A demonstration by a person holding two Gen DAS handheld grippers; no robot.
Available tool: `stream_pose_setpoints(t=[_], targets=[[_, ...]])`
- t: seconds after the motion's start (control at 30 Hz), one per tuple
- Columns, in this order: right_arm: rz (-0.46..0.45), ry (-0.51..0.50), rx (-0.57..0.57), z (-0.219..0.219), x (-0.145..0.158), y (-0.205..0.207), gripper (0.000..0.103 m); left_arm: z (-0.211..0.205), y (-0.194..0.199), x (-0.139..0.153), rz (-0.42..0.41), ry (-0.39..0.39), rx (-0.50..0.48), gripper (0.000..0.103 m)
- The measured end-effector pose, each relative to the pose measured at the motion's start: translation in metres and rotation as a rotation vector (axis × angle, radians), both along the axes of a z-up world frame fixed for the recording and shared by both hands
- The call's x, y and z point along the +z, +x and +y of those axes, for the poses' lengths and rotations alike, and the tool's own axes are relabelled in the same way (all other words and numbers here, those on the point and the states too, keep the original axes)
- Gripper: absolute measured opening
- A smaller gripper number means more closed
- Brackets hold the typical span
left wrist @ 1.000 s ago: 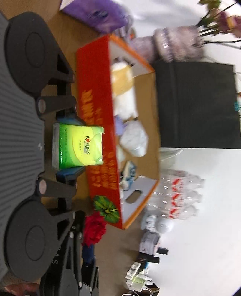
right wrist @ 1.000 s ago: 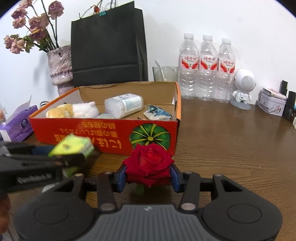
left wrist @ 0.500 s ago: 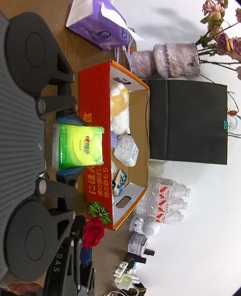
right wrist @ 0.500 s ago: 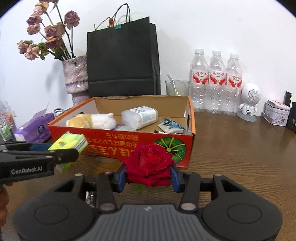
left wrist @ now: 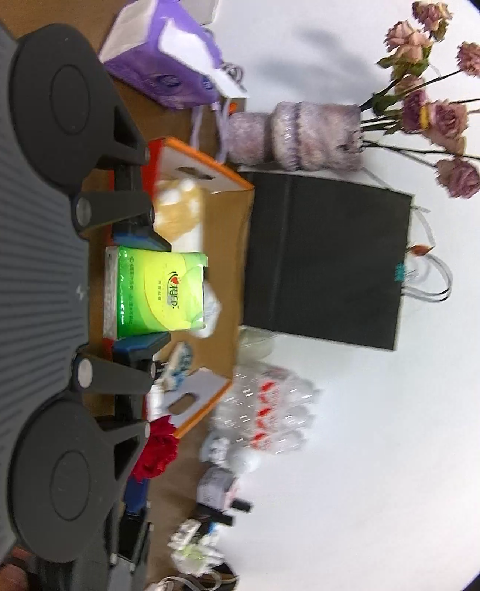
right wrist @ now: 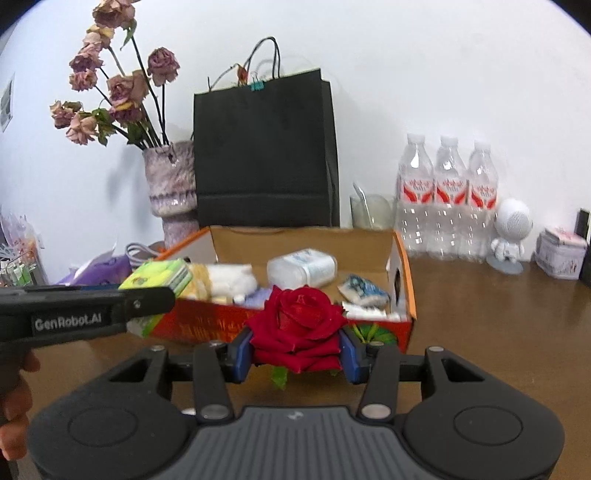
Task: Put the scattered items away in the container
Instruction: 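Carry tissue pack and red rose into the box and release both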
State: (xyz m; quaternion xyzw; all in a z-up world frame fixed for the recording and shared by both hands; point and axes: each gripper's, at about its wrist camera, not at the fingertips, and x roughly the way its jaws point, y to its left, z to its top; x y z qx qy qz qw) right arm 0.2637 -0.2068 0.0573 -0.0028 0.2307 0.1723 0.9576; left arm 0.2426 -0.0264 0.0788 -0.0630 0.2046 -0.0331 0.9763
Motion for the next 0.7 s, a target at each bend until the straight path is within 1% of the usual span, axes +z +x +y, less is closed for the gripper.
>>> stream_pose_setpoints(t=[0.17,0.33,0.53,0.7], targets=[[-0.026,0.024,-0.014,0.015,0.017,0.028,0.046,0.005,0.025,0.012,-0.052,-0.015,0.05,0.045],[-0.037,0.078,-0.044,0.023,0.027,0.066,0.046,0.012,0.063,0.009,-0.045,-0.018,0.088,0.045],[0.015,0.076,-0.046,0.027,0.015,0.11,0.046,0.018,0.105,-0.003,-0.003,-0.001,0.112,0.045],[0.053,0.041,-0.054,0.031,0.002,0.126,0.046,0.02,0.122,-0.017,0.043,0.02,0.117,0.045]])
